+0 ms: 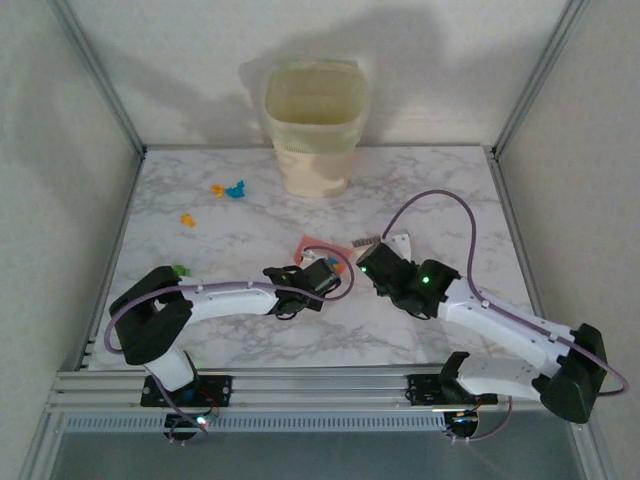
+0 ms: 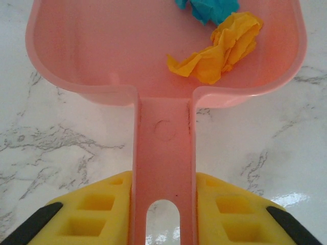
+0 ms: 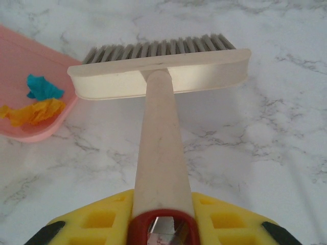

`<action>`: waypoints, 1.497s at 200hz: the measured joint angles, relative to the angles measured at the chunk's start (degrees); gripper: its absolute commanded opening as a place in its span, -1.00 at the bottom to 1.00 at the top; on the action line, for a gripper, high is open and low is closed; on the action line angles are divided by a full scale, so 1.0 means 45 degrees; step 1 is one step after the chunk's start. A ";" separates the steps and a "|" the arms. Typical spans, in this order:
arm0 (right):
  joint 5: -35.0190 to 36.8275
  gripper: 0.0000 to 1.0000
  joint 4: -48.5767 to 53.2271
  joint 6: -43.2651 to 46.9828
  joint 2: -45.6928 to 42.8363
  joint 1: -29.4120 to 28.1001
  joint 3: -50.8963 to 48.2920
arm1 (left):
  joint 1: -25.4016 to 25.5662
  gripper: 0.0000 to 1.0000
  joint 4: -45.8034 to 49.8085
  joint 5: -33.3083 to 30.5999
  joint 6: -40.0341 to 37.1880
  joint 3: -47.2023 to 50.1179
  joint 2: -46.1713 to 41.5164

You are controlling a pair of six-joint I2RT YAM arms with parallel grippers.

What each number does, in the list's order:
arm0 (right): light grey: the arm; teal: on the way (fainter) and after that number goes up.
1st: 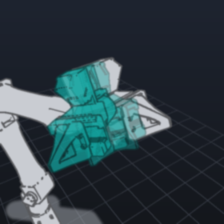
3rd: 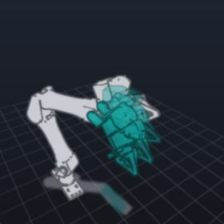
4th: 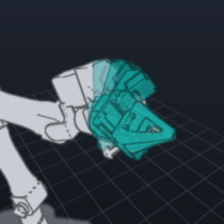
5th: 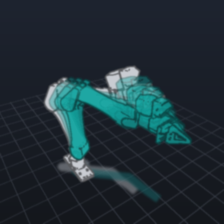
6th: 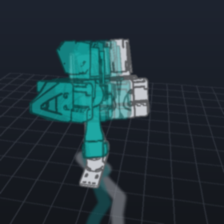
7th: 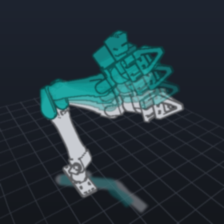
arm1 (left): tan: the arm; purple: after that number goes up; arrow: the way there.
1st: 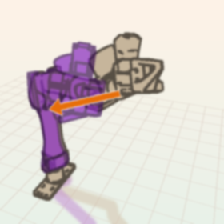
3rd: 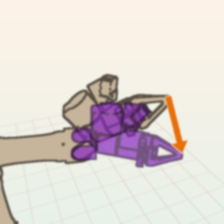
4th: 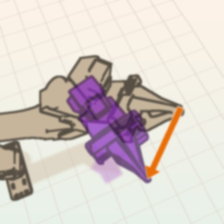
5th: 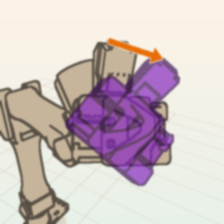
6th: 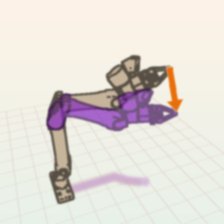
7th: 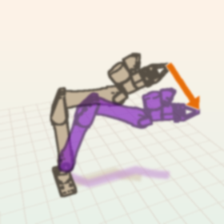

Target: Sweep away the paper scraps from the table

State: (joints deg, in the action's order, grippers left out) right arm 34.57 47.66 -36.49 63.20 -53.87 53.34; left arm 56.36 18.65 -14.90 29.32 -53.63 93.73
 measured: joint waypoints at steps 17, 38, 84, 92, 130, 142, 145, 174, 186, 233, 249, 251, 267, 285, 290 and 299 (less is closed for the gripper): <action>0.0180 -1.00 0.0087 -0.0185 -0.1107 -0.0005 -0.0204 | 0.0000 -1.00 -0.0248 -0.0044 0.0005 0.0248 -0.0325; 0.0316 -1.00 0.0185 -0.0287 -0.2822 -0.0005 -0.0389 | 0.0015 -1.00 -0.0661 -0.0087 0.0000 0.0753 -0.0840; 0.0704 -0.78 0.0087 0.0073 -0.5561 -0.0005 -0.0427 | 0.0126 -1.00 -0.1715 -0.0602 0.0005 0.2025 -0.2137; 0.0991 -0.81 -0.0087 0.0194 -0.5717 -0.0005 -0.0427 | 0.0141 -1.00 -0.1894 -0.0695 0.0010 0.2220 -0.2409; 0.2832 -1.00 -0.1477 0.0175 -0.5105 0.0010 -0.0869 | 0.0491 -1.00 -0.2317 -0.1666 0.0049 0.2589 -0.3623; 0.3410 -1.00 -0.2171 -0.0063 -0.4823 0.0029 -0.1642 | 0.0704 -1.00 -0.2385 -0.2050 0.0049 0.2628 -0.4065; 0.3497 -1.00 -0.2365 -0.0117 -0.4765 0.0034 -0.1889 | 0.0758 -1.00 -0.2399 -0.2142 0.0049 0.2637 -0.4182; 0.3599 -1.00 -0.3376 -0.0627 -0.4056 0.0262 -0.3988 | 0.1044 -1.00 -0.2433 -0.2890 0.0039 0.2754 -0.5469; 0.3546 -1.00 -0.3604 -0.0699 -0.3861 0.0350 -0.4245 | 0.1054 -1.00 -0.2424 -0.3118 0.0039 0.2754 -0.6003; 0.3104 -1.00 -0.4658 -0.0850 -0.2637 0.0690 -0.4197 | 0.1054 -1.00 -0.1399 -0.3871 0.0044 0.1919 -0.6951; 0.2759 -1.00 -0.4935 -0.0850 -0.2040 0.0772 -0.4182 | 0.1049 -1.00 -0.0811 -0.4090 0.0078 0.1005 -0.6824; 0.2710 -1.00 -0.4945 -0.0845 -0.1962 0.0777 -0.4167 | 0.1044 -1.00 -0.0724 -0.4109 0.0097 0.0855 -0.6795; 0.2385 -1.00 -0.5022 -0.0850 -0.1277 0.0806 -0.4017 | 0.1039 -1.00 -0.0228 -0.4235 0.0151 -0.0335 -0.6373; 0.2132 -1.00 -0.5027 -0.0850 -0.0743 0.0811 -0.3813 | 0.0957 -1.00 0.0471 -0.4206 0.0199 -0.1836 -0.5605; 0.2055 -1.00 -0.5027 -0.0845 -0.0665 0.0811 -0.3769 | 0.0918 -1.00 0.0665 -0.4182 0.0209 -0.2302 -0.5319; 0.1957 -1.00 -0.5037 -0.0845 -0.0607 0.0811 -0.3725 | 0.0821 -1.00 0.0996 -0.4075 0.0238 -0.3050 -0.4833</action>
State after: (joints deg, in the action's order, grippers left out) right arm 43.38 24.99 -40.29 60.47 -50.22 36.58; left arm 60.05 23.14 -33.23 30.39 -67.35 71.99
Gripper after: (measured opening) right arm 0.261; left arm 0.272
